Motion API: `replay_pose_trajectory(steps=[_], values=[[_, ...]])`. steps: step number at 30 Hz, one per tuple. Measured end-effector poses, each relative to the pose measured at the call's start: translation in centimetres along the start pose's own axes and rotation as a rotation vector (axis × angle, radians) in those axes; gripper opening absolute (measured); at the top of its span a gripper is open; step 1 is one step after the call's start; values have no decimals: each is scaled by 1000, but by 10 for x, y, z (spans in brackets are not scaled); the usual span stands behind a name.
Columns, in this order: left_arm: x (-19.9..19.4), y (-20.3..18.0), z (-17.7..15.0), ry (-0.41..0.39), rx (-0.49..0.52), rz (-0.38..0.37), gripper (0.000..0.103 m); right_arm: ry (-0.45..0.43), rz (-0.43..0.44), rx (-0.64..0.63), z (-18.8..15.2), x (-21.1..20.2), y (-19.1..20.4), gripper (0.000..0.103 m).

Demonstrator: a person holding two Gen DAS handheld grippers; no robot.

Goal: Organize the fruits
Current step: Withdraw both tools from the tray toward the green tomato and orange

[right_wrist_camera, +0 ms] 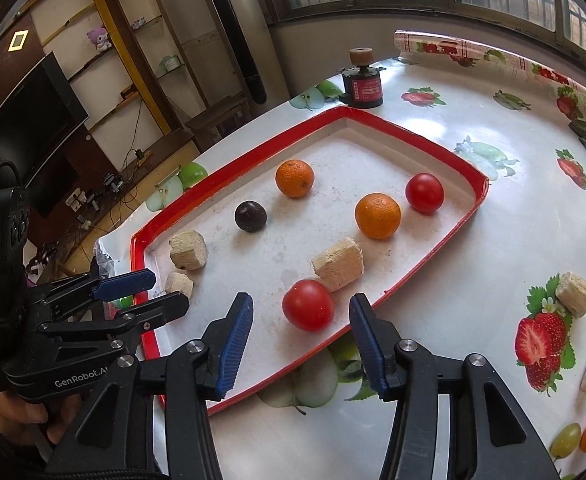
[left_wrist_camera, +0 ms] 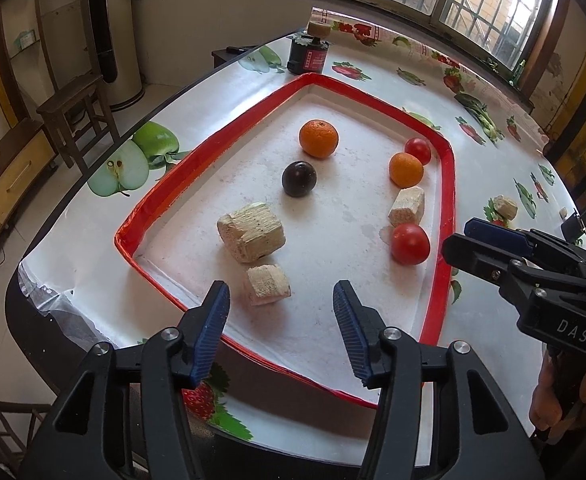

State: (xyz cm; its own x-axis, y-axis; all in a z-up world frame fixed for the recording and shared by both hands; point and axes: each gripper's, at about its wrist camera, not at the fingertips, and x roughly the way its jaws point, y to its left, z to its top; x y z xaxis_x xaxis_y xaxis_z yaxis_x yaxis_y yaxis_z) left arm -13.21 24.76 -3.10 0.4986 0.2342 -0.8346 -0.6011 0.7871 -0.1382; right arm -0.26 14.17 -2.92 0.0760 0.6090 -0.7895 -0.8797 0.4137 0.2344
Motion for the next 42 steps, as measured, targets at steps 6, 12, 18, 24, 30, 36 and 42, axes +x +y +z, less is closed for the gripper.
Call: replay_pose_trajectory(steps=[6, 12, 18, 24, 30, 36, 42], values=[[-9, -11, -2, -13, 17, -11, 52, -38, -20, 22, -7, -25, -12, 53], [-14, -25, -2, -20, 37, -35, 52, -68, -51, 61, -21, -52, -30, 54], [-18, -49, -4, -19, 78, -68, 52, -96, -89, 109, -38, -79, -52, 55], [-19, -75, -8, -12, 122, -107, 52, -113, -128, 177, -59, -101, -78, 55], [-21, -100, -10, -6, 166, -146, 52, -120, -168, 227, -81, -119, -100, 56], [-19, -123, -11, 2, 204, -167, 52, -130, -207, 282, -101, -134, -122, 57], [-17, -148, -13, 10, 249, -193, 52, -133, -239, 332, -119, -146, -143, 57]])
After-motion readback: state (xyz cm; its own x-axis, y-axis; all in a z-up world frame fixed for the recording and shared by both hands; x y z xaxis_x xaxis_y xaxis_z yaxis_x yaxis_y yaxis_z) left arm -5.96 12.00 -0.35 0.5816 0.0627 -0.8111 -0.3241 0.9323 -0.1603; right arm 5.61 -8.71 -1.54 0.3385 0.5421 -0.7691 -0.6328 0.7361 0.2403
